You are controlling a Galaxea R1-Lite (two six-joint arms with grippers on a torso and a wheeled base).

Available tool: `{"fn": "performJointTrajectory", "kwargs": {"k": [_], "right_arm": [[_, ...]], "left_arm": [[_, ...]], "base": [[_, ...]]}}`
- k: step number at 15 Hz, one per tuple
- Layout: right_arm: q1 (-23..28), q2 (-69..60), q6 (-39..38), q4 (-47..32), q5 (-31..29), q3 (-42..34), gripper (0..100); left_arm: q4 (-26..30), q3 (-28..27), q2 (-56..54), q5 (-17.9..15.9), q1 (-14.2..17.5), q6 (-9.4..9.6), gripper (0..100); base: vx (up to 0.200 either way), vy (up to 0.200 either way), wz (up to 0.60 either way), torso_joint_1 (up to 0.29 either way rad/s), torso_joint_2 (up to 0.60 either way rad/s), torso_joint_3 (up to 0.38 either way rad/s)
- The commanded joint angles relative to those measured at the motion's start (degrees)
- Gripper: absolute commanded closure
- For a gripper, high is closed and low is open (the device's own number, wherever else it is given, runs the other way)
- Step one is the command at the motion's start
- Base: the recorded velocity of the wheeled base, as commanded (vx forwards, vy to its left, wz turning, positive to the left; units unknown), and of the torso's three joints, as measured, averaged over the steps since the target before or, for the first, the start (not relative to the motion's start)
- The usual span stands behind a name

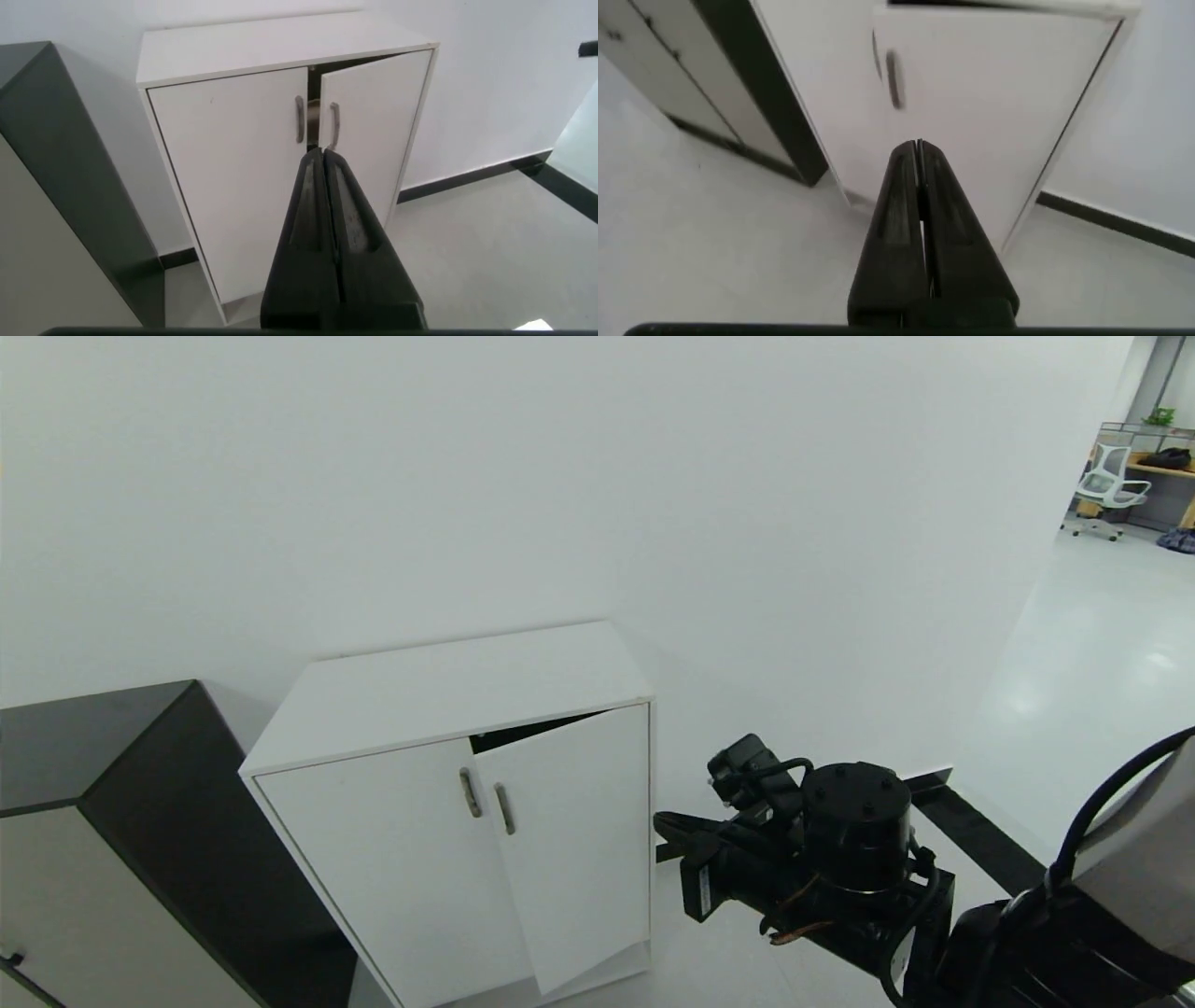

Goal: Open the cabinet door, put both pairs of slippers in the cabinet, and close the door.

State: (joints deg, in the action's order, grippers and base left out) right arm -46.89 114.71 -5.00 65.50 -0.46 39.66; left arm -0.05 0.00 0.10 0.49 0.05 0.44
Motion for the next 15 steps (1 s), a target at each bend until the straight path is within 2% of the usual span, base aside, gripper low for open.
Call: {"fn": "performJointTrajectory", "kwargs": {"k": [1,3,8,10,13,15], "right_arm": [[-0.22,1.65,0.08,0.24,0.02,-0.63,100],[-0.14,1.83,0.08,0.42,0.02,-0.63,100],[0.57,4.64,3.86,4.29,-0.15,-3.01,100],[0.57,4.29,3.94,2.79,0.90,-5.38,100],[1.89,4.55,3.86,1.30,9.43,-7.58,100],[2.41,6.40,3.86,1.65,9.43,-7.22,100]], "left_arm": [[-0.04,0.00,-0.01,0.04,0.13,0.00,100],[-0.04,0.00,-0.01,0.04,0.04,0.00,100],[-0.04,0.00,-0.01,0.13,0.04,0.00,100],[-0.04,0.00,-0.01,0.13,0.04,0.00,100],[-0.04,0.00,-0.01,0.04,0.13,0.00,100],[-0.04,0.00,-0.01,0.04,0.04,0.00,100]], "base": [[0.000,0.000,0.60,0.100,-0.22,-0.105],[0.000,0.000,0.60,0.032,-0.03,-0.024],[0.000,0.000,0.00,0.000,0.00,0.000],[0.000,0.000,0.00,0.000,0.00,0.000],[0.000,0.000,0.00,0.000,0.00,0.000],[0.200,0.000,0.00,0.000,0.00,0.002]]}}
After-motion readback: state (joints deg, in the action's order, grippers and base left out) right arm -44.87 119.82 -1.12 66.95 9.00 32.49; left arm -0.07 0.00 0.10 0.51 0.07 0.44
